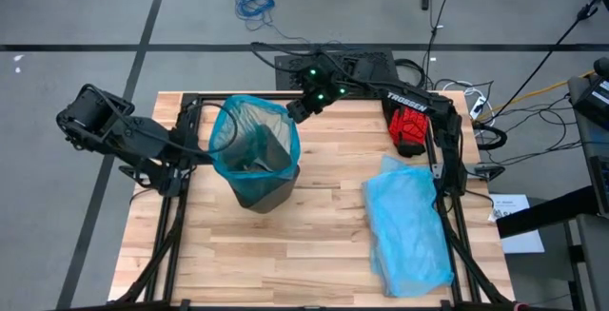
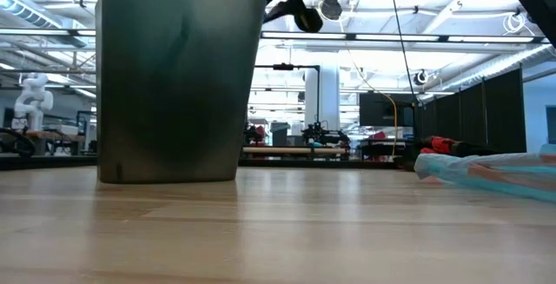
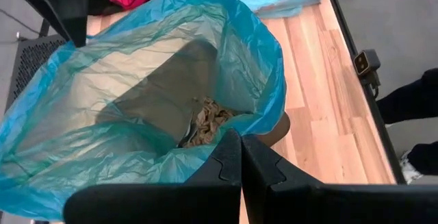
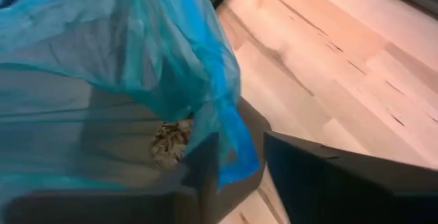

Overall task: Place trash/remove bag and relplace
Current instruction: Close the blue trash bag in the trash bin

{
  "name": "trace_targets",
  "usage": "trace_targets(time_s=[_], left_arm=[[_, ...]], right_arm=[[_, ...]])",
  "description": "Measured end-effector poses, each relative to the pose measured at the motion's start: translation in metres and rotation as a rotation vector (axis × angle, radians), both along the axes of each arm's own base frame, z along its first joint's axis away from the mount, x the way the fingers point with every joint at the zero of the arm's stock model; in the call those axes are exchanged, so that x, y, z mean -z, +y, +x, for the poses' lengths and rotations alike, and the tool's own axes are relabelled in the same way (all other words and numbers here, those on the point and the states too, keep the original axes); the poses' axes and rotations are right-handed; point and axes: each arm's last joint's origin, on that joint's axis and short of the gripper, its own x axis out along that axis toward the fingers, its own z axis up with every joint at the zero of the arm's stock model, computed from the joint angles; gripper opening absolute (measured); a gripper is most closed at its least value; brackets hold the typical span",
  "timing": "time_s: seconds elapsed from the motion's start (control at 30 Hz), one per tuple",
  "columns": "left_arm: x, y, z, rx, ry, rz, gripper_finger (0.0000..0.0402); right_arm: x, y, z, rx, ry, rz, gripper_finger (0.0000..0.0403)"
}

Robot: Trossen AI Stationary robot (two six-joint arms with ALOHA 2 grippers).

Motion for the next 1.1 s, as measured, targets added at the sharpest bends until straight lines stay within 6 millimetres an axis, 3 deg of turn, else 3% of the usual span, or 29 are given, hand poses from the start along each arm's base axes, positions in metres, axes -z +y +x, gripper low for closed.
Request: trace_targets(time_s=[0.13,0.77,0.9,1.1], left_arm=[[0.0,0.0,0.0,-0.032,-0.001,-0.023,0.0],[0.0,0.003,0.001,-0.15,-0.027,-0.025,0.0],[-0.006,0.008,-0.002,-0.266,-0.101,0.068,0.0005],[-0.026,0.016,-0.019,-0.333,-0.207,-0.021,0.0052]], right_arm=[[-0.012,0.004,-0.001,-0.026,-0.073,-0.021,0.0012],[-0.097,0.052,-0.03,-0.032,-0.473,-0.08,0.0],[-0.098,0.059,-0.029,-0.032,-0.479,-0.087,0.0],[-0.094,0.06,-0.025,-0.039,-0.458,-0.09,0.0]])
